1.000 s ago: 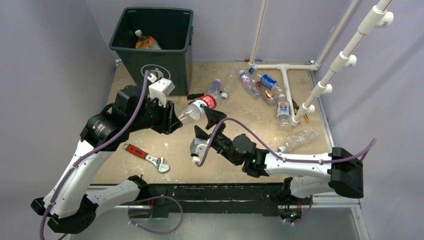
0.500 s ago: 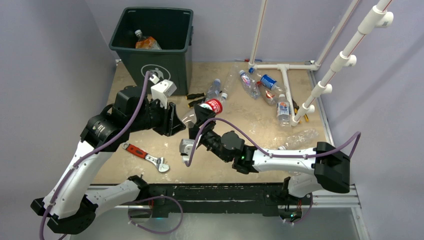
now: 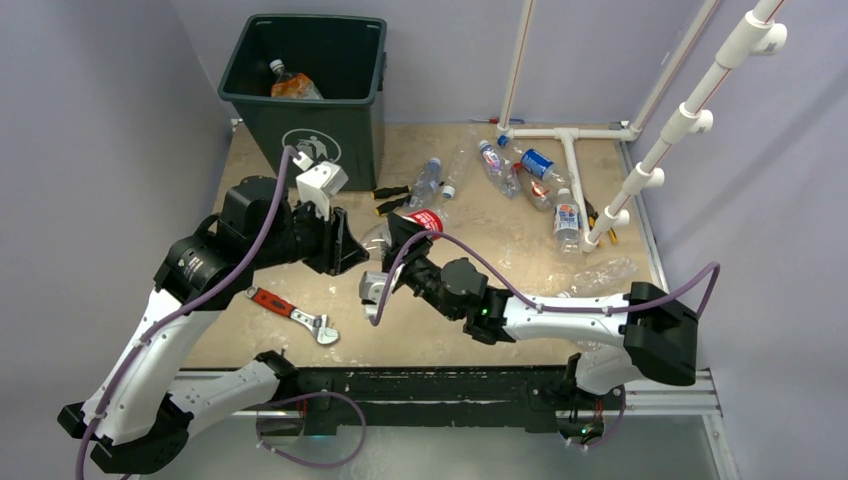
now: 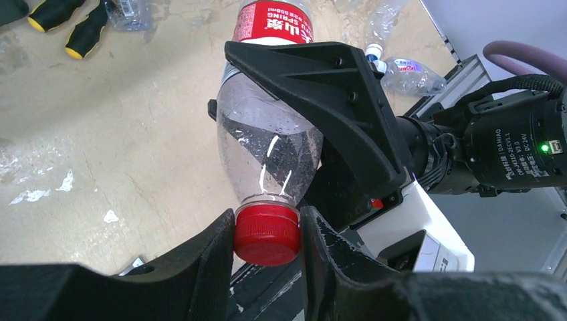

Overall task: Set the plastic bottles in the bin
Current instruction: Place the plastic bottle in the trash bin.

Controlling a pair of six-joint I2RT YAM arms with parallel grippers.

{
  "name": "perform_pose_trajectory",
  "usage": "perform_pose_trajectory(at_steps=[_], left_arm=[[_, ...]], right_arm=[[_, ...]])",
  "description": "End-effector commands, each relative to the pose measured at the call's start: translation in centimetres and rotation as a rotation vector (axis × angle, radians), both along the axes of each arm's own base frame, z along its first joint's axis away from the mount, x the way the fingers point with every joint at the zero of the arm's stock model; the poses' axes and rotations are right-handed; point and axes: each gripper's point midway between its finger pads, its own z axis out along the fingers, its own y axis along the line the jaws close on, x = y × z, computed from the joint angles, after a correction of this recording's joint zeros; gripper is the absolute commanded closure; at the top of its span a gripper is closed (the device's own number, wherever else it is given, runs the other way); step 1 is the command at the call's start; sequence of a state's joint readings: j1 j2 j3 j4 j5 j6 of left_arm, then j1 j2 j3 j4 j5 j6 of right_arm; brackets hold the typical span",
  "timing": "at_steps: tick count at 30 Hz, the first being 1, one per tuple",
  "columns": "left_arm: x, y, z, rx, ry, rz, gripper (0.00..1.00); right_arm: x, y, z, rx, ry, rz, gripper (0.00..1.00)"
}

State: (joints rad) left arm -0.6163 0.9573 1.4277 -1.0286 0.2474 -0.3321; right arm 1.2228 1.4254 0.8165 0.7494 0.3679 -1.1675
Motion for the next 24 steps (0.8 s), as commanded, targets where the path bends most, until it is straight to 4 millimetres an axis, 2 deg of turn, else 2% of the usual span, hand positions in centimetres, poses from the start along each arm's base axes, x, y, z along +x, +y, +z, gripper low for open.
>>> perform_pose_trajectory(at_steps=[1,3,5,8,9,12,15,17,19,24], left_arm=[[0.7,-1.1,2.5,-0.094,-0.065,0.001,0.89],[1.0,-1.0,3.8,-0.132,-0.112,0.020,0.67],[1.3,-0.8,5.9,-0.200,-0.204,0.043,0.50],[1.6,0.8,9.6,-0.314,-0.374,0.134,0.20],[1.5,1.7,10.9,-0.352,-0.435,0.166,0.15],[0.6,5.0,14.7,-0.456,-0.616,0.284,0.11],[-0.2,7.5,16.7,-0.530,-0.720,0.379,0.10],[-0.5,8.2,16.9,-0.547,-0.748,0.400,0.10],[-0.4,8.2,16.3,-0.552,-0.744,0.403,0.10],[-0.7,6.4,14.6,-0.546,-0.729,0.305,0.10]], right_arm=[[-0.2,-0.2,2.7,0.086,-0.003,0.013,0.61],[-0.3,-0.3,3.0,0.097,-0.004,0.014,0.62],[-0.3,-0.3,3.3,0.112,0.003,0.020,0.62],[-0.5,-0.4,3.4,0.145,0.036,0.029,0.62],[-0.6,-0.5,3.6,0.163,0.052,0.033,0.62],[-0.8,-0.9,3.8,0.239,0.130,0.040,0.62],[-1.8,-0.8,3.6,0.335,0.266,0.101,0.62],[-2.4,-0.9,3.1,0.397,0.351,0.132,0.62],[-3.1,-0.9,2.4,0.445,0.432,0.163,0.62],[-4.6,-1.4,1.8,0.604,0.605,0.234,0.62]])
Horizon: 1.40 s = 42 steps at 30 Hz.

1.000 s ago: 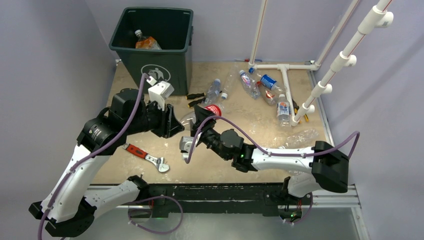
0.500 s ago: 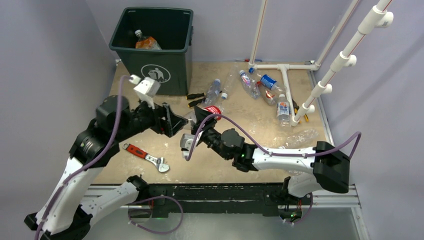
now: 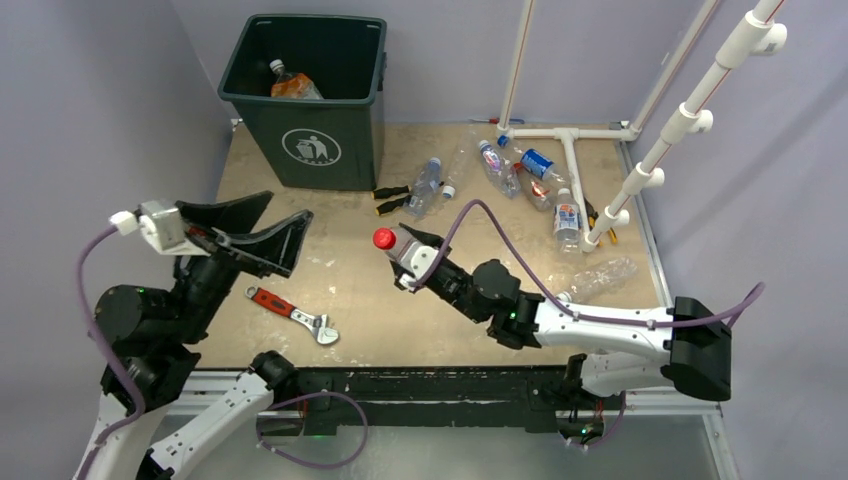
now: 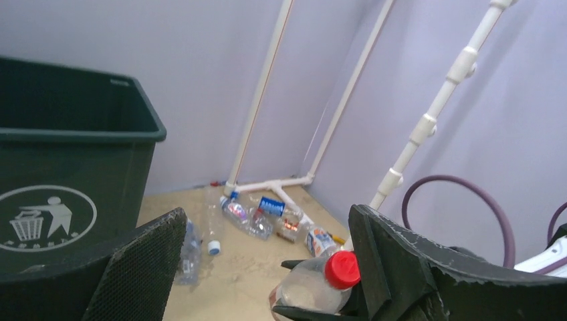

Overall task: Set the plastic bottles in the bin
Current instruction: Place the plastic bottle in the trash bin.

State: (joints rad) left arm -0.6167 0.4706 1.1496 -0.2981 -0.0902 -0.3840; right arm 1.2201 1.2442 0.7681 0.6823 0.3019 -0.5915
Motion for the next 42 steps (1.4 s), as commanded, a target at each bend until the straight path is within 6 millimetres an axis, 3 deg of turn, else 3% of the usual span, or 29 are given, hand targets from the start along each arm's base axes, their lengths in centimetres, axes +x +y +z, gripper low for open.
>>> perform_pose_trajectory(at_steps=[1,8,14,21,25,32,38,42], left_arm=[[0.7,-1.9,-1.5,0.034,0.001,-0.059,0.10],[1.0,-3.3,-2.7,0.024,0.020,-0.115,0.10],[1.4,-4.4,-4.1,0.015,0.051,-0.156,0.10],[0.9,-5.5,-4.3,0.009,-0.021,-0.223,0.10],[0.4,-7.4,-4.2,0.043,-0.055,-0.324,0.10],[-0.4,-11.7,-6.3,0.102,0.012,-0.563,0.09],[-0.3,-13.2,-8.5,0.139,0.086,-0.643,0.09],[-0.3,-13.5,-8.8,0.145,0.102,-0.665,0.12]], right_arm=[[-2.0,0.0,-0.1,0.226,0.219,0.114,0.62],[-4.8,-0.2,1.1,0.405,0.377,0.270,0.62],[-6.6,0.1,1.3,0.444,0.469,0.369,0.62],[-8.1,0.1,1.4,0.467,0.510,0.449,0.62],[-8.3,0.5,1.0,0.454,0.552,0.463,0.62],[-9.0,1.6,0.7,0.402,0.607,0.495,0.61],[-9.3,2.4,1.0,0.391,0.628,0.522,0.61],[-9.2,2.8,1.0,0.380,0.632,0.520,0.60]])
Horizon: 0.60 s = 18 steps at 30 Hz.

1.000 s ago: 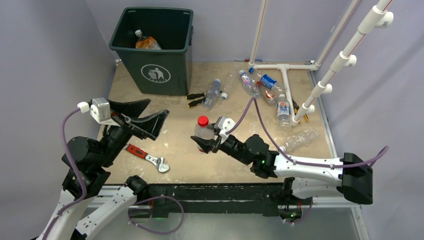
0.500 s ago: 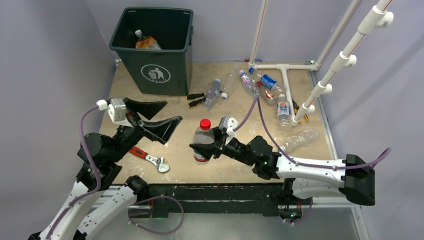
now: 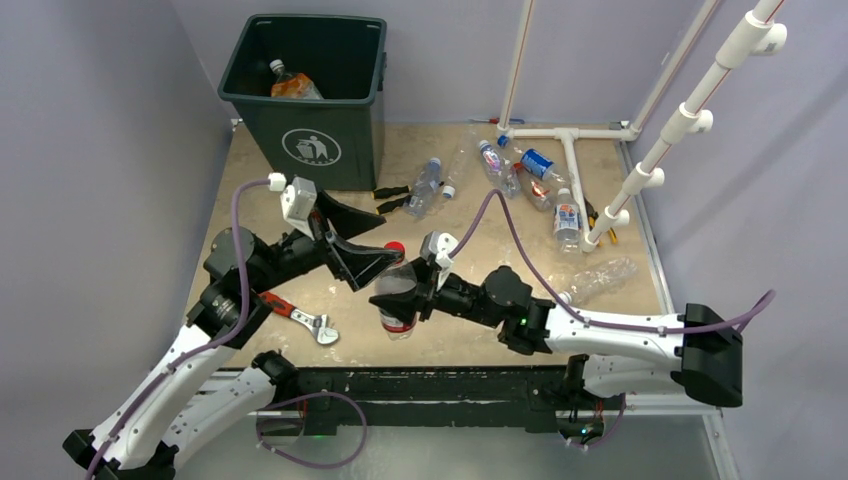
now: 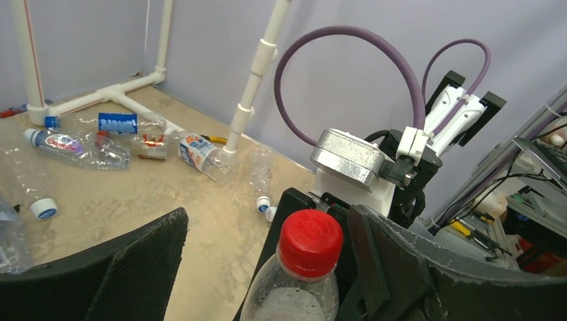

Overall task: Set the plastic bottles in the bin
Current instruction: Place the plastic bottle in the trash bin.

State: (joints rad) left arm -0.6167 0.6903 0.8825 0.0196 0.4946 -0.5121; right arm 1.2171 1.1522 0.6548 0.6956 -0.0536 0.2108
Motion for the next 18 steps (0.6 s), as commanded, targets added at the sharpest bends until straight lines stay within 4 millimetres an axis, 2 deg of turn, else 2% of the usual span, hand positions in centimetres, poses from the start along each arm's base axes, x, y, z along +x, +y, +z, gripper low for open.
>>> perform_pose_trajectory(at_steps=[1,8,11,15,18], left_arm=[[-1.3,-0.4,0.5,-0.014,-0.014,-0.075,0.13],[-1.1,-0.8,-1.1,0.019,0.041,-0.083,0.32],[-1.2,-0.8,-1.2,0.011,0.052,-0.088,0.38],[-1.3,-0.7,-1.5,0.013,0.053,-0.089,0.38],[-1.1,-0.8,-2.0,0.024,0.065,-0.087,0.31]], right_arm=[[-0.3,0.6,3.0,0.056,-0.011,0.027,0.60],[0.1,1.0,3.0,0.059,-0.014,0.018,0.60],[0.1,1.2,3.0,0.059,-0.011,0.017,0.60],[0.2,1.4,3.2,0.059,-0.011,0.019,0.60],[0.2,1.6,3.1,0.053,-0.011,0.020,0.60]])
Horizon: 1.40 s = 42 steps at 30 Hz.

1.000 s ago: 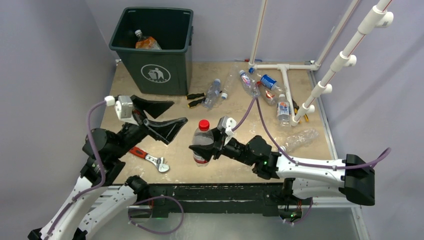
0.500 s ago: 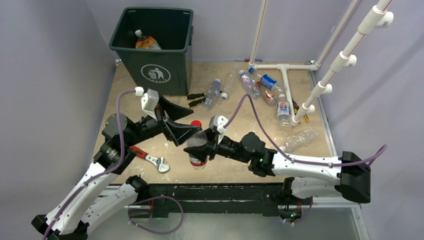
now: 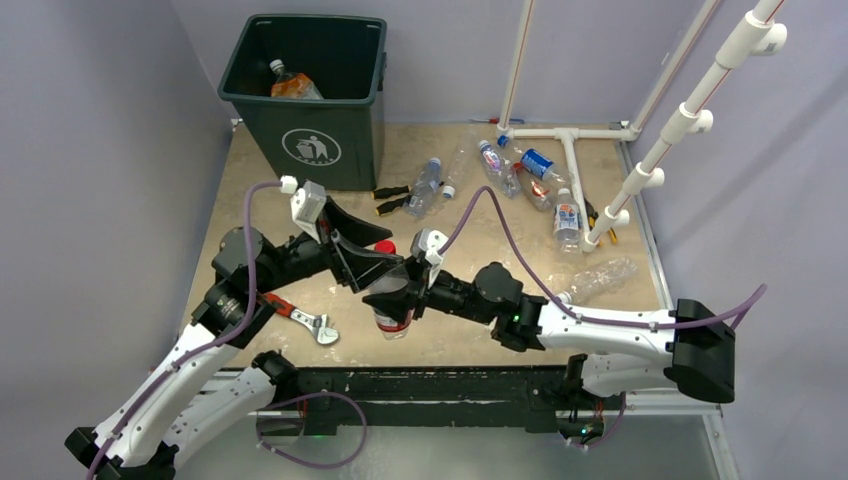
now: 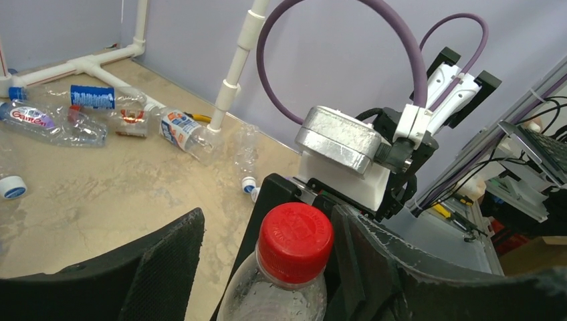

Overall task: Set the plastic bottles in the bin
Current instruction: Place the plastic bottle in the trash bin.

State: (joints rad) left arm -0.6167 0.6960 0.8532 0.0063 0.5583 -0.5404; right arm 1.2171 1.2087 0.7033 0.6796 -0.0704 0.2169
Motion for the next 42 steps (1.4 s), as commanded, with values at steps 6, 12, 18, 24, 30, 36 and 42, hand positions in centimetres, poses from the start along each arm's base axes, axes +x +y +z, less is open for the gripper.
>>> perform_pose_trajectory(at_steps=[6,12,18,24,30,36,42], left_arm=[[-0.3,0.1,-1.5,0.039,0.034,-0.005,0.32],[-0.5,0.1,-1.8,0.046,0.039,-0.016,0.63],[-0.4,0.0,-1.6,0.048,0.031,-0.016,1.00],[0.2,0.8,-0.8,0.028,0.013,0.052,1.00],[0.9,2.4,0.1,0.026,-0.020,0.165,1.00],[2.1,3.9,0.7,0.032,-0.032,0.279,1.00],[2.9,4.6,0.7,0.027,-0.025,0.343,1.00]], right_arm=[[0.1,1.0,3.4,0.083,-0.015,0.014,0.60],[0.1,1.2,3.9,0.093,-0.018,0.020,0.60],[-0.1,1.1,4.3,0.092,-0.019,0.026,0.56],[-0.7,0.6,4.7,0.089,0.003,0.049,0.04],[-1.3,0.0,5.0,0.088,0.041,0.068,0.01],[-2.1,-0.7,5.4,0.057,0.042,0.098,0.01],[-3.3,-1.4,5.8,0.040,0.035,0.143,0.01]])
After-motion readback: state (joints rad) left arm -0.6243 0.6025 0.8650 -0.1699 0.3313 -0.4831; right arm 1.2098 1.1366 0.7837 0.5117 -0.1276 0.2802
